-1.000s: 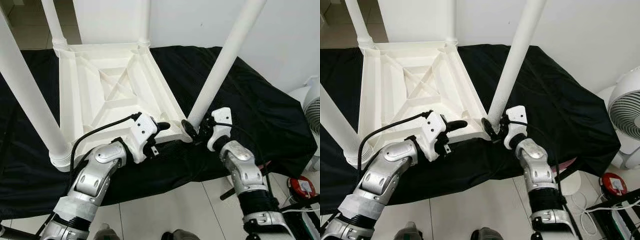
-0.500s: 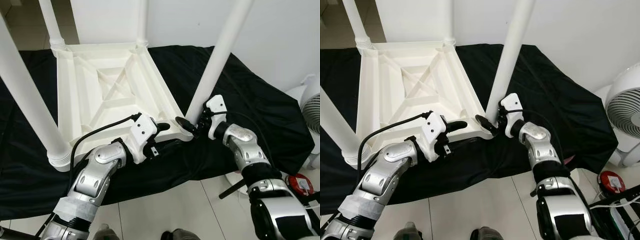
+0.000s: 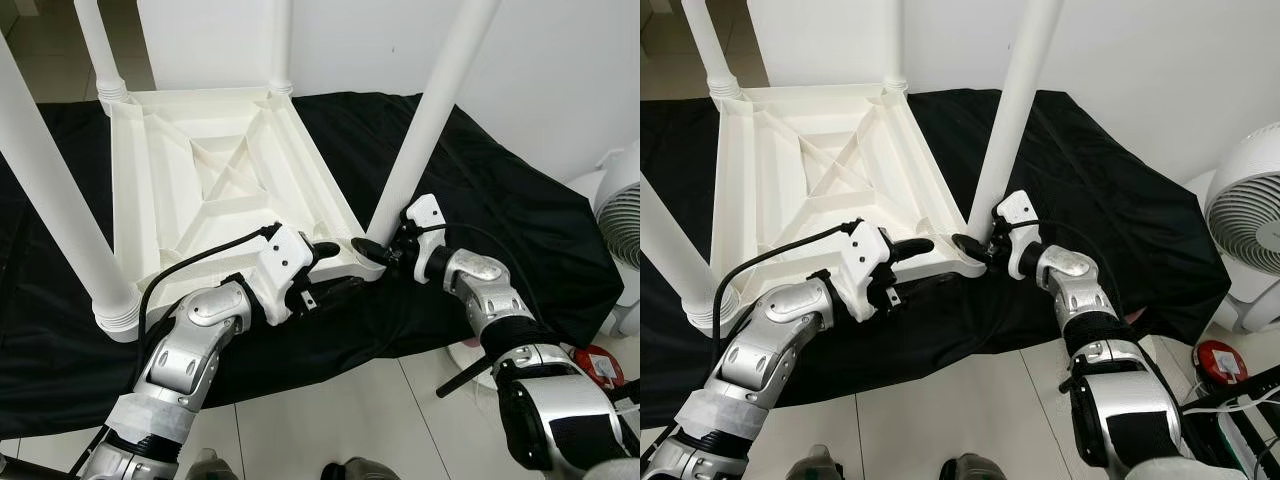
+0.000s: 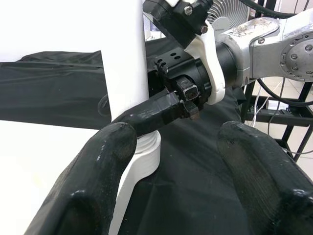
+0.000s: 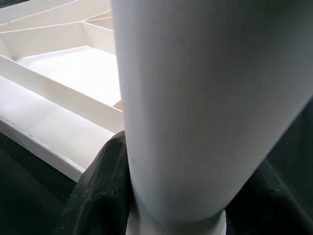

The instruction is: Building children table

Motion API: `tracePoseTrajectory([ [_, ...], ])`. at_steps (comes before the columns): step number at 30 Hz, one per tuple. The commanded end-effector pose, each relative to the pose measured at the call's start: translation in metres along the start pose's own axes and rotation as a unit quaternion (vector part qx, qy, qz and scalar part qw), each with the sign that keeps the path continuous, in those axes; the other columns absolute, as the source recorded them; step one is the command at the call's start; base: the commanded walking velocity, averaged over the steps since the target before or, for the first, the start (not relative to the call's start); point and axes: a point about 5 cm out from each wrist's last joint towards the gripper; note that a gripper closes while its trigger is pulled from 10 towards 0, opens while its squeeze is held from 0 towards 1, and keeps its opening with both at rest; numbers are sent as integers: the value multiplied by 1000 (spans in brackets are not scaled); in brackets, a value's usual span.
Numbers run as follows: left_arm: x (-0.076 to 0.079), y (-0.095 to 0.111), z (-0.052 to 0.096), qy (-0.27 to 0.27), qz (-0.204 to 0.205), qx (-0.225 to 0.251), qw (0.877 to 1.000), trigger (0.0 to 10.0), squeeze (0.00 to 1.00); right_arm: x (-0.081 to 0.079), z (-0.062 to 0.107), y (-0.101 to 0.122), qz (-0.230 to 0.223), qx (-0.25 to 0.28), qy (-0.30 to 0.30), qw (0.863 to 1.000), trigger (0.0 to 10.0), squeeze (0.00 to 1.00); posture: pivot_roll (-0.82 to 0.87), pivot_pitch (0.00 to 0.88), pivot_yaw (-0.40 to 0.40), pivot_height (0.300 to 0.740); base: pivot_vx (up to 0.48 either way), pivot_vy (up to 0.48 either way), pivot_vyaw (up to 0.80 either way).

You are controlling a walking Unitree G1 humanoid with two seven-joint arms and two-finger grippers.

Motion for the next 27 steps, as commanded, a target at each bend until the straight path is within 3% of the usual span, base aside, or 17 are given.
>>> tracePoseTrajectory([
  [1,-2,-1,-1,32,1,-7,999,10000,0,-1,0,-7,12,-20,0,1000,10000,0,96,0,-93,740,0,0,0],
  [9,-2,-1,-2,31,2,-7,1000,10000,0,3,-2,-11,16,-30,-86,996,10000,0,90,0,-94,740,0,0,0],
  [14,1,0,-5,22,5,-3,1000,10000,0,-9,-13,-11,-44,0,-168,985,10000,0,78,0,-91,740,0,0,0],
  [18,2,0,-5,20,6,-3,1000,10000,0,-16,-17,-11,-39,9,-185,982,10000,0,78,0,-91,740,0,0,0],
  [20,2,0,-5,18,6,-3,1000,10000,0,-25,-21,-15,-64,11,-236,970,10000,0,75,0,-93,740,0,0,0],
  [23,3,0,-5,17,6,-3,1000,10000,0,-29,-22,-18,-77,11,-263,962,10000,0,75,0,-96,740,0,0,0],
  [27,4,-1,-7,15,5,-2,1000,10000,0,-45,-32,-15,-110,40,-348,930,10000,0,74,0,-104,740,0,0,0],
])
Point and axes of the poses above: a point about 5 cm out from each wrist's last joint towards the gripper, its own z axis pointing back from the gripper into the wrist, its own y axis along the axis of the wrist's last joint, x = y × z, and after that the axes turned 9 degrees about -z, right-handed
